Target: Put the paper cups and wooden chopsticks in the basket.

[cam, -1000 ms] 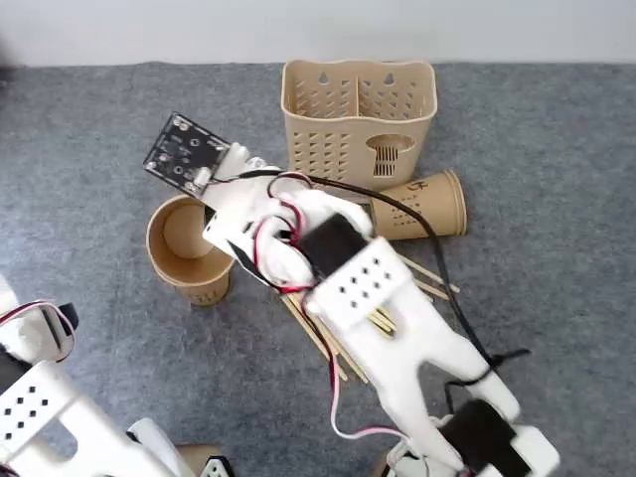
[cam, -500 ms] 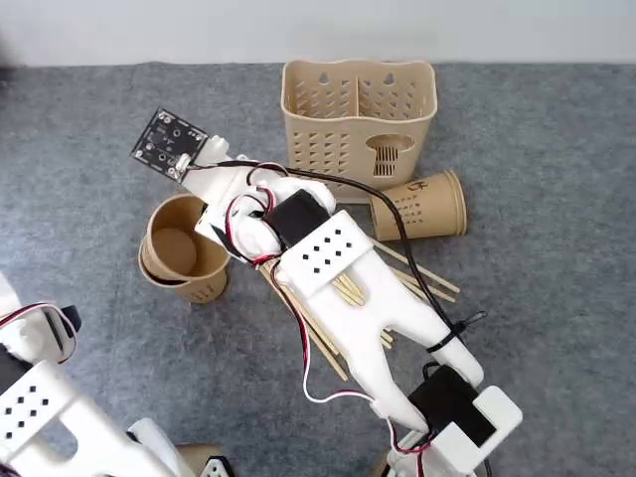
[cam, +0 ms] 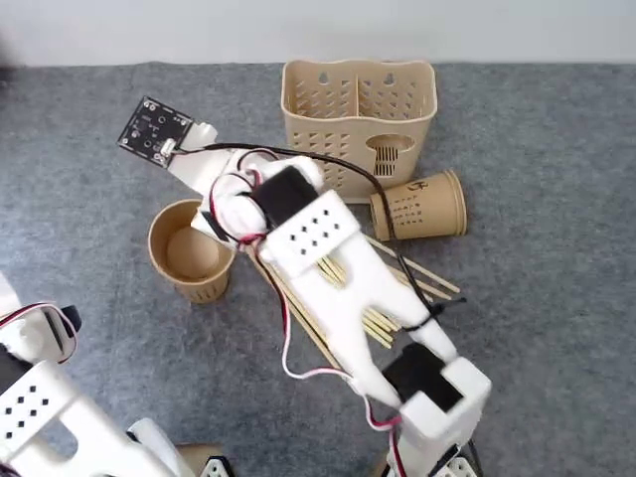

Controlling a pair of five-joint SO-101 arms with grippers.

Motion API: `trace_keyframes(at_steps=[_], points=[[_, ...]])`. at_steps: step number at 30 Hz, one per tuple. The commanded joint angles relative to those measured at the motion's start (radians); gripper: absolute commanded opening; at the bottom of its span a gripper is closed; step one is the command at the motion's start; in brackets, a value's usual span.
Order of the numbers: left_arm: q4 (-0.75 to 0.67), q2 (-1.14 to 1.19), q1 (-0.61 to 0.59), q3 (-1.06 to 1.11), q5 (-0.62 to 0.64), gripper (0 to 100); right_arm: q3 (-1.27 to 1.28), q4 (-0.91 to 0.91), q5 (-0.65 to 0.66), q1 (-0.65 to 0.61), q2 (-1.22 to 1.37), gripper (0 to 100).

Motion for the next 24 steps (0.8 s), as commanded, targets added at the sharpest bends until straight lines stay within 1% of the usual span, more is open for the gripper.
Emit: trace_keyframes(at_steps=[1, 4, 7, 9, 13, 16, 24], points=[[-0.018, -0.012, 0.000, -0.007, 0.000, 28, -0.094, 0.008, 0.009, 0.015, 0.045, 2.8], [-0.018, -0.012, -0.002, -0.007, 0.000, 28, -0.117, 0.008, -0.012, 0.015, 0.076, 14.1], [-0.018, -0.012, -0.002, -0.007, 0.000, 28, -0.126, 0.008, -0.115, 0.022, 0.058, 26.2], [-0.018, -0.012, -0.002, -0.007, 0.000, 28, -0.132, 0.010, -0.157, 0.030, 0.024, 30.8], [-0.017, -0.012, -0.002, -0.005, 0.000, 28, -0.135, 0.039, -0.163, 0.064, -0.065, 31.4], [-0.017, -0.012, 0.000, -0.005, 0.000, 28, -0.135, 0.113, -0.166, 0.117, -0.117, 31.4], [-0.023, -0.014, 0.000, 0.022, 0.000, 28, -0.135, 0.403, -0.161, 0.389, -0.145, 31.4]])
